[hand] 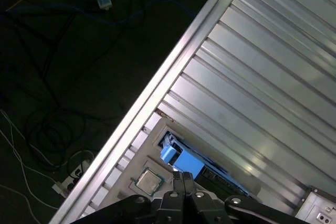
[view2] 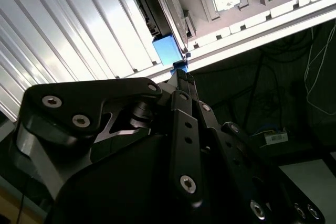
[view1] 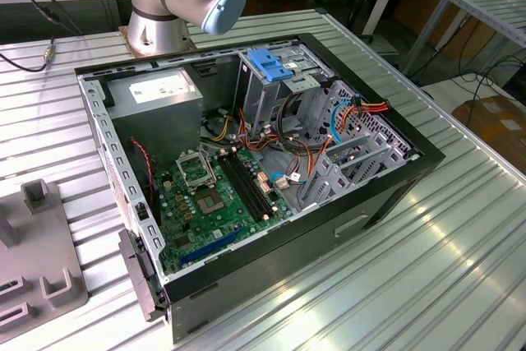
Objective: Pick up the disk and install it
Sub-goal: 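Pick up the disk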
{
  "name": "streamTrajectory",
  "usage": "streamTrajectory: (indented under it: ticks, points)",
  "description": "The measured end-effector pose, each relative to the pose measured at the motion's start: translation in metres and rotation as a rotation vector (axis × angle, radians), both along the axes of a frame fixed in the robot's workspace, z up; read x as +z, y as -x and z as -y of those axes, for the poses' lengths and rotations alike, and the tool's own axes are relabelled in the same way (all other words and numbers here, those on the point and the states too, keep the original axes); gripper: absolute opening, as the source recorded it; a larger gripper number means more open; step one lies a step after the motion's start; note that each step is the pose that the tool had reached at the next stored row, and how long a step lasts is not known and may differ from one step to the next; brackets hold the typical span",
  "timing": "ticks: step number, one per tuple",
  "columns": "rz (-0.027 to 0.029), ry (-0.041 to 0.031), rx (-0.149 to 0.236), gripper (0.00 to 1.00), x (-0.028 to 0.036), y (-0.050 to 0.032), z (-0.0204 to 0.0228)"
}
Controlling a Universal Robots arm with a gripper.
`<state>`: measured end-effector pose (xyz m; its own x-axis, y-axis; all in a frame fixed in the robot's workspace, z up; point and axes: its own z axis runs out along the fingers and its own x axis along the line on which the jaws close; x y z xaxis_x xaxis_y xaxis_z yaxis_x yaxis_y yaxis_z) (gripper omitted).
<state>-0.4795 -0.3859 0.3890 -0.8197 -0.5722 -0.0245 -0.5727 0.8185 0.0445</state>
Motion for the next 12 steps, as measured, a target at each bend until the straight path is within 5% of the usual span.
streamTrajectory:
  ticks: [12]
  points:
    - [0.0, 0.0, 0.006, 0.1, 0.0, 0.0, 0.0]
